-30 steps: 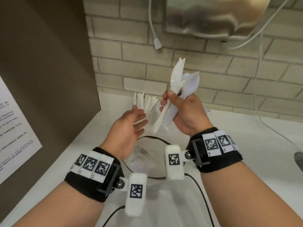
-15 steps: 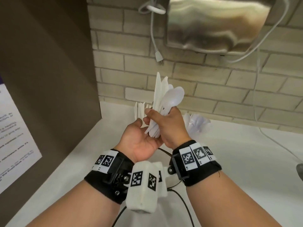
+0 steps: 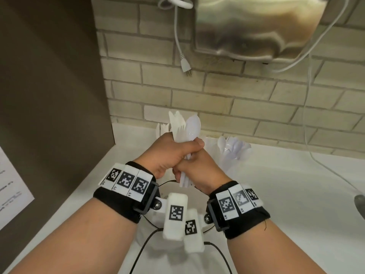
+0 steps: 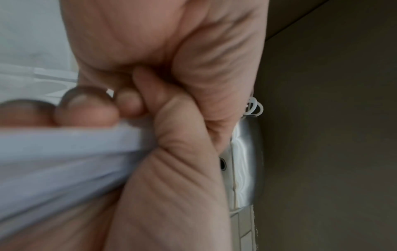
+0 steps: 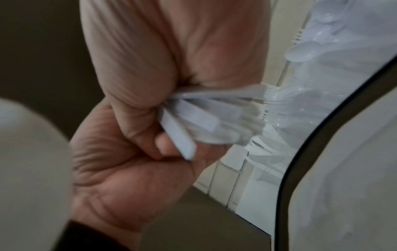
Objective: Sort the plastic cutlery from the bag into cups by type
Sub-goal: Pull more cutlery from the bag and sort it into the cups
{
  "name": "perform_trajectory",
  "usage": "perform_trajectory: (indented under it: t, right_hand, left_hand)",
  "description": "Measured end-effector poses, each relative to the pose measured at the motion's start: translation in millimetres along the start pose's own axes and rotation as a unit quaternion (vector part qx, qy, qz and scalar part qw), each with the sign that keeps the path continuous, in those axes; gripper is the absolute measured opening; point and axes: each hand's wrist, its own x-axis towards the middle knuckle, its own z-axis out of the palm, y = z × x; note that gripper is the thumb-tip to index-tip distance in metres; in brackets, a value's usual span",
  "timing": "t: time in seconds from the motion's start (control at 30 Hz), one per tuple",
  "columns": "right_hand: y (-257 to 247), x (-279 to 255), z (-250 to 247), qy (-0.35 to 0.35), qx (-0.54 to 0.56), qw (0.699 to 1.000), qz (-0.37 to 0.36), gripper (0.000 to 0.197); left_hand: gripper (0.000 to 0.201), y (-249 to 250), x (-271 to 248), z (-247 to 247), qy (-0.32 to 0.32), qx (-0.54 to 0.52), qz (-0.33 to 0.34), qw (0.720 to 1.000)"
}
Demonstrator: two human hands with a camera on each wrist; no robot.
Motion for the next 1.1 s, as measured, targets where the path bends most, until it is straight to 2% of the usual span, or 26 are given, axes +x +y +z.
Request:
perform_trajectory:
  t: [0.13,0.23,0.3,0.37,0.43,0.5,0.57,0.63,0.73,0.8,0.87,0.97,1.1]
  right_hand:
    - [2,7,-6,-0.009,-0.049,0.999,0.021,0.037]
    - [2,15,-5,-0.006,-0.072,0.997,0.037,0.025]
    - [2,18,-2,0.0,-0.02,0.999,0.045,0.026]
    - [2,20,-1,-0.013,0.081,0.994,0.065,0.031]
    - [3,22,0,-0.041,0.126,0.988,0.08,0.024]
    - [2,23,-1,-0.057,0.054,0.995,0.063,0.008]
    - [-3,25,-11,-0.061,-0.086,0.993,0.059,0.019]
    - [-11,28,-24,-0.018,-0.174,0.983,0.054,0.026]
    - [-29,32,-33,0.101,-0.174,0.979,-0.024,0.017]
    - [-39,40,-28,0.126,-0.16,0.977,-0.065,0.019]
    - [-46,51,-20,0.108,-0.19,0.974,-0.055,0.026]
    - [-49,66,-11,0.094,-0.244,0.965,-0.01,0.042]
    - [-44,76,-10,0.075,-0.243,0.967,0.003,0.037]
  left_hand:
    - [0.03,-6,12,0,0.038,-0.027,-0.008,0.999]
    - [0.021,-8,18,-1,0.029,-0.036,0.02,0.999]
    - [0.03,-8,21,-6,0.004,-0.005,0.034,0.999]
    - [0.045,-6,21,-12,-0.039,0.014,0.035,0.999]
    - [0.048,-6,21,-18,-0.066,0.02,0.031,0.997]
    - [0.034,-8,22,-21,-0.046,0.0,0.041,0.998]
    - [0.021,-10,25,-23,0.017,-0.101,0.044,0.994]
    - [0.018,-14,29,-28,0.081,-0.165,0.058,0.981]
    - [0.018,-26,32,-31,0.145,-0.094,0.059,0.983]
    - [0.021,-34,34,-29,0.166,-0.027,0.033,0.985]
    - [0.022,-37,36,-26,0.171,0.025,0.018,0.985]
    - [0.02,-36,40,-25,0.141,0.072,0.017,0.987]
    - [0.026,-36,41,-30,0.081,0.043,0.026,0.995]
